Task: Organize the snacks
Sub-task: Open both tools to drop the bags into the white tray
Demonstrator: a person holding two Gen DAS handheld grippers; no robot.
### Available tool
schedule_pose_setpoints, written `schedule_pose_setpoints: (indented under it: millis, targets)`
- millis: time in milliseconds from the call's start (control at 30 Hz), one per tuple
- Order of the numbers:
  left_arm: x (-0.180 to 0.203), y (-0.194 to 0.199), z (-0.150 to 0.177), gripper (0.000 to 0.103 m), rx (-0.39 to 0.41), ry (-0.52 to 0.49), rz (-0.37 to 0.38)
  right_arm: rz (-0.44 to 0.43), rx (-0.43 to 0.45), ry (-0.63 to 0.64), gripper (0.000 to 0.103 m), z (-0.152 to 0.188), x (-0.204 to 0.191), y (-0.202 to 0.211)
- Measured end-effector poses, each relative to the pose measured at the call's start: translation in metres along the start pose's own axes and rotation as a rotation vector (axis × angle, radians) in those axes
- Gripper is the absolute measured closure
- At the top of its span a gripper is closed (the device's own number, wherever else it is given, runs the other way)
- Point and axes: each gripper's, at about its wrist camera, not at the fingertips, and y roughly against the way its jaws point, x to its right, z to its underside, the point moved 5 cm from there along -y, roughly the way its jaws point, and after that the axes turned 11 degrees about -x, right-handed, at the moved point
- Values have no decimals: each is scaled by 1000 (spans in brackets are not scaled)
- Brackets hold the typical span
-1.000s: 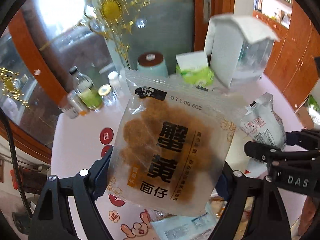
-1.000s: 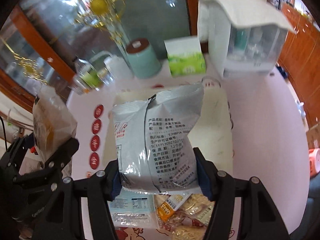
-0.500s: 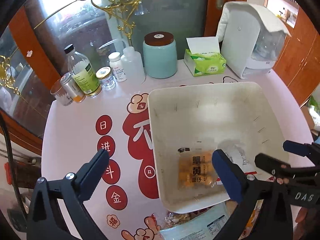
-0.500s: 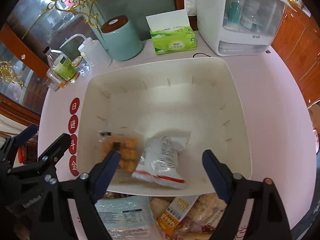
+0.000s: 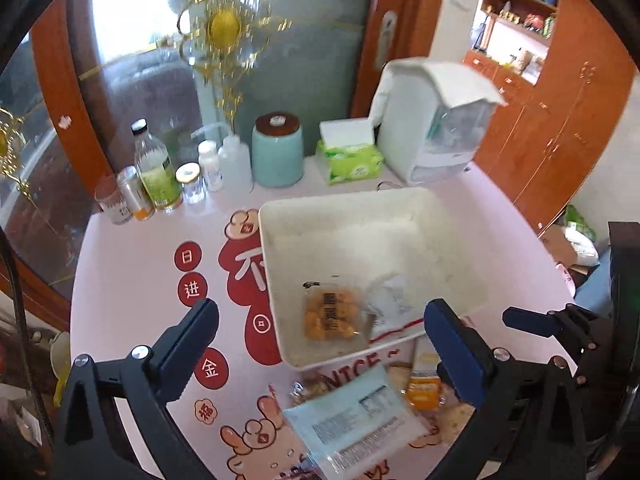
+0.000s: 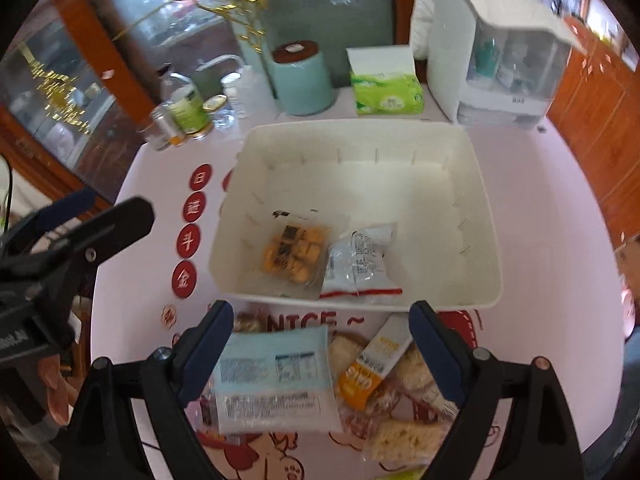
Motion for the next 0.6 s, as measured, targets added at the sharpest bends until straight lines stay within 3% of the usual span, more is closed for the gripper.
schedule_pose_setpoints:
  millis: [167, 333, 467, 600]
  targets:
    - [23, 55, 22, 1, 113, -47, -22, 19, 86, 34, 13, 35, -4, 42]
    - [46, 89, 43, 1, 125, -89, -12, 6, 150, 13, 13, 69, 8, 77]
    - [64, 114, 64, 1, 153, -105, -53, 0, 192, -11, 13, 101, 24, 96]
    - [82, 119, 88, 1, 126, -103, -96, -3, 218, -26, 13, 131, 41, 108]
